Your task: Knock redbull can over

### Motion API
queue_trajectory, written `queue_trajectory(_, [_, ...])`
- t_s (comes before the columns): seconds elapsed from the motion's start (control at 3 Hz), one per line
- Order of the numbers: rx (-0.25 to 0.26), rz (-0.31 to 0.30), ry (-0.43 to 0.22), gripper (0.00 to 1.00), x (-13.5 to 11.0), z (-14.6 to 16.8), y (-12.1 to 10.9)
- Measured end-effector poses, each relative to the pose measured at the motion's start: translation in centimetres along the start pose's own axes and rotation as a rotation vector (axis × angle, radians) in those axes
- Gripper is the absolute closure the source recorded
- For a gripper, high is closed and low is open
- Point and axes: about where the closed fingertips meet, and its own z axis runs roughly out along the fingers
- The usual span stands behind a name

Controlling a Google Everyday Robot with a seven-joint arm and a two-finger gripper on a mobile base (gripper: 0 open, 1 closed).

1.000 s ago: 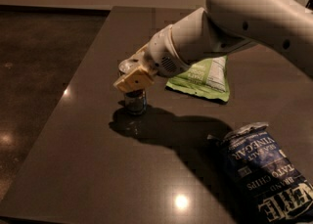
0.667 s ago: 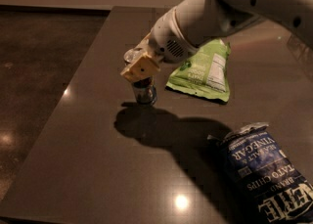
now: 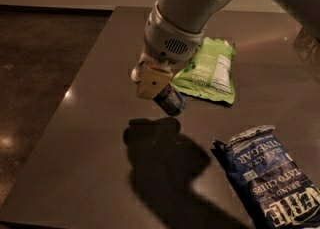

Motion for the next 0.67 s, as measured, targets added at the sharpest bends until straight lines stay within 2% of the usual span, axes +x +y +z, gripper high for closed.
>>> queue_trajectory(0.33, [-0.056, -0.096, 0.129, 1.00, 0.8, 1.1, 1.7])
queue_trajectory(0.67, [-0.080, -0.181, 0.200, 0.82, 0.8, 2.1, 2.6])
